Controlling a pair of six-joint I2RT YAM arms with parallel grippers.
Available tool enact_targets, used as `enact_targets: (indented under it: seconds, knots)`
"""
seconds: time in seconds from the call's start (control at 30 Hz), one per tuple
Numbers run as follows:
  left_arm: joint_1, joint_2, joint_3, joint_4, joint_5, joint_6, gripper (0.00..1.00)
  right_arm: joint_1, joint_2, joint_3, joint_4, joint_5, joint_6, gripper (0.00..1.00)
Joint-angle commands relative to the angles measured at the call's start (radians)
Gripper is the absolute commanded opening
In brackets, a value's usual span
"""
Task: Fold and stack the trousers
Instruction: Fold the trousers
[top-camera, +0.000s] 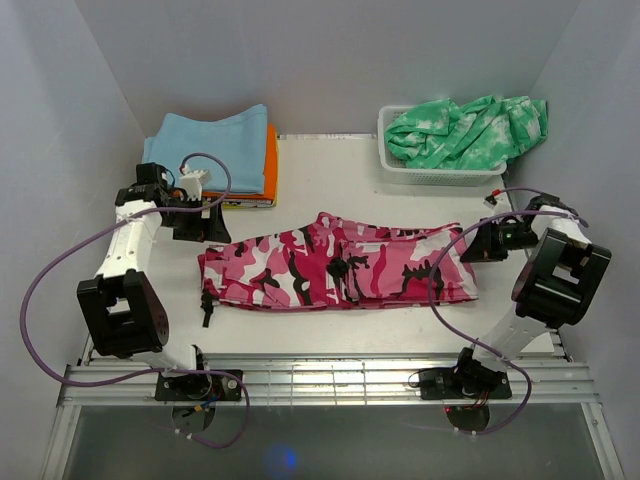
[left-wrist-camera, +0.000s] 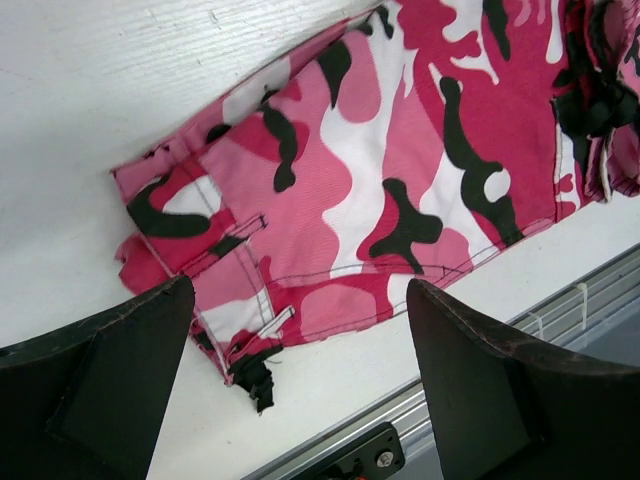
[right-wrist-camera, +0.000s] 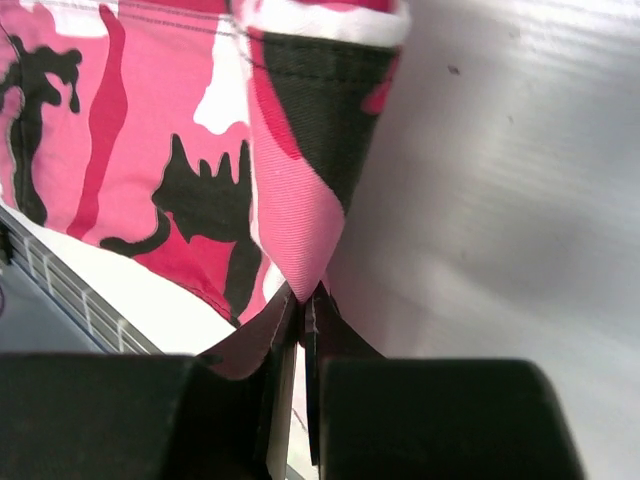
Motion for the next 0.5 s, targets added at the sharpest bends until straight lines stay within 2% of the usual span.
enact_targets:
  seconds: [0.0, 0.1, 0.23, 0.27, 0.33, 0.37, 0.4, 0.47]
  knots:
    - [0.001, -0.023, -0.026, 0.033, 0.069, 0.024, 0.98, -0.013, -0.022, 0.020, -0.152, 0.036, -0.148, 0.08]
    - [0.000, -0.014, -0.021, 0.057, 0.084, 0.002, 0.98, -0.013, 0.009, 0.000, -0.098, 0.042, -0.096, 0.08]
    - [0.000, 0.007, 0.013, 0.057, 0.084, -0.010, 0.98, -0.031, 0.133, 0.020, -0.062, 0.084, -0.070, 0.10]
    - [0.001, 0.009, 0.017, 0.056, 0.083, -0.009, 0.98, -0.040, 0.150, 0.029, -0.062, 0.088, -0.070, 0.25]
    - [0.000, 0.006, 0.025, 0.053, 0.080, -0.003, 0.98, -0.066, 0.182, 0.046, -0.060, 0.095, -0.074, 0.41]
    - [0.000, 0.004, 0.025, 0.051, 0.078, 0.004, 0.98, -0.074, 0.188, 0.058, -0.058, 0.096, -0.076, 0.61]
    - [0.001, 0.001, 0.023, 0.051, 0.078, 0.007, 0.98, -0.085, 0.193, 0.063, -0.055, 0.101, -0.077, 0.66]
    - [0.000, -0.005, 0.010, 0.052, 0.072, 0.010, 0.98, -0.089, 0.205, 0.061, -0.051, 0.119, -0.084, 0.68]
